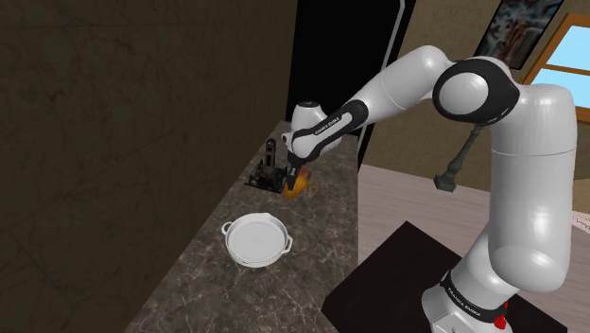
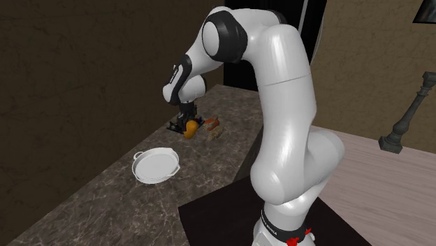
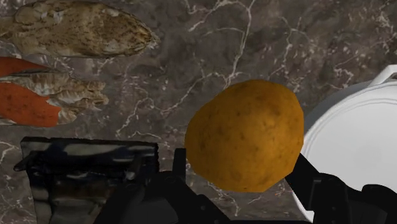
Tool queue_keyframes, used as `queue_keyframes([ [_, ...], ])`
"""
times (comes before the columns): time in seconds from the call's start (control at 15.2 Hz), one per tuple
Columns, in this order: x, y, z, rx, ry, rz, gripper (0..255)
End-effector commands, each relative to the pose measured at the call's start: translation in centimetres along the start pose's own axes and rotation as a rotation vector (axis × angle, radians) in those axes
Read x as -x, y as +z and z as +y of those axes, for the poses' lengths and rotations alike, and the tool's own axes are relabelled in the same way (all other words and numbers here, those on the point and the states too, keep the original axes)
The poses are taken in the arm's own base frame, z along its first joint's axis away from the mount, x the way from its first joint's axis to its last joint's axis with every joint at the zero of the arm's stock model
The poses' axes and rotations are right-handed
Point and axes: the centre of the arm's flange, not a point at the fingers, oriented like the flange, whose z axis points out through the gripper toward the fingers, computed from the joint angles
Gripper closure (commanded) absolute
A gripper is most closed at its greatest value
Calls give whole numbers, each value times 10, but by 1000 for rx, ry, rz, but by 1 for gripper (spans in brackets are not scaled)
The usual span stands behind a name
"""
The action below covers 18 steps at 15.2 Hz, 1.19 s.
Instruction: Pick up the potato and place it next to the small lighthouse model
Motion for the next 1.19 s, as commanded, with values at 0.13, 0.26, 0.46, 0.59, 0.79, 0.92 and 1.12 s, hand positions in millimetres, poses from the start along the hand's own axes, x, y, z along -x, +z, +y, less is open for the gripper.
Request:
queue_keyframes([
  [0.13, 1, 21, -2, 0, 0, 0, 255],
  [0.26, 1, 32, -2, 0, 0, 0, 255],
  [0.46, 2, 48, -3, 0, 0, 0, 255],
  [0.59, 3, 58, -4, 0, 0, 0, 255],
  [0.79, 3, 74, -5, 0, 0, 0, 255],
  [0.92, 4, 84, -5, 0, 0, 0, 255],
  [1.12, 4, 100, -6, 0, 0, 0, 255],
])
